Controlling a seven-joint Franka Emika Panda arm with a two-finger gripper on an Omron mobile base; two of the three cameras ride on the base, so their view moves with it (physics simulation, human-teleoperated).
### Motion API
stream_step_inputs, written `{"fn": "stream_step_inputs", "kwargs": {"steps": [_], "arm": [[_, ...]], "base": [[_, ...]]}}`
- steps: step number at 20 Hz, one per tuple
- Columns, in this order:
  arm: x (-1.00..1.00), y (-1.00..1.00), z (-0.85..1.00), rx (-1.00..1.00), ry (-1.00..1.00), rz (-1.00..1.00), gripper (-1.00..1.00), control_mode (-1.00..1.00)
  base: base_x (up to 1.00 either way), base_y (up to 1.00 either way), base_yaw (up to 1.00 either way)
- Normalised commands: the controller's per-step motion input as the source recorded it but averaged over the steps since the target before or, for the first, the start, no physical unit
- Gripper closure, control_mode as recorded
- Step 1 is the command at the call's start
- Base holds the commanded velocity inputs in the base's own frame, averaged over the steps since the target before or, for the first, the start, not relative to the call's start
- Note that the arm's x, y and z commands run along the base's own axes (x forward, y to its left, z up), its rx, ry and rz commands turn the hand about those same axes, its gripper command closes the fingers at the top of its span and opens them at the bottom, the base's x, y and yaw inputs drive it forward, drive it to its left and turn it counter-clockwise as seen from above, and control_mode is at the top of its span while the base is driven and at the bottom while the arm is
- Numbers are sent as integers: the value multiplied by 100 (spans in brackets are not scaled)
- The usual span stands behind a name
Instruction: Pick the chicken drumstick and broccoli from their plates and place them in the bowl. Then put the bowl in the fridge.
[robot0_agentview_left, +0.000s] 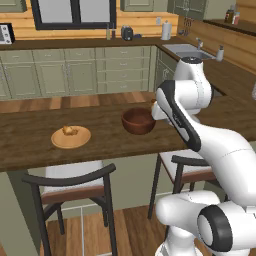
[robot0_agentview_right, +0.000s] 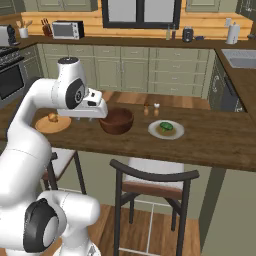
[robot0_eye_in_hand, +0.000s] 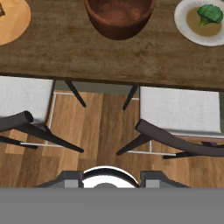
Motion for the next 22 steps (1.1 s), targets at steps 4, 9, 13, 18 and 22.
{"fn": "stream_step_inputs", "kwargs": {"steps": [4,9,13,18,22], "arm": [[0,0,0,0,0,0,-100,100],[0,0,0,0,0,0,-100,100],[0,0,0,0,0,0,-100,100],[0,0,0,0,0,0,-100,100],[0,0,0,0,0,0,-100,100]], "base": [[0,0,0],[23,2,-2],[75,11,-5],[63,0,-1],[80,0,0]]}}
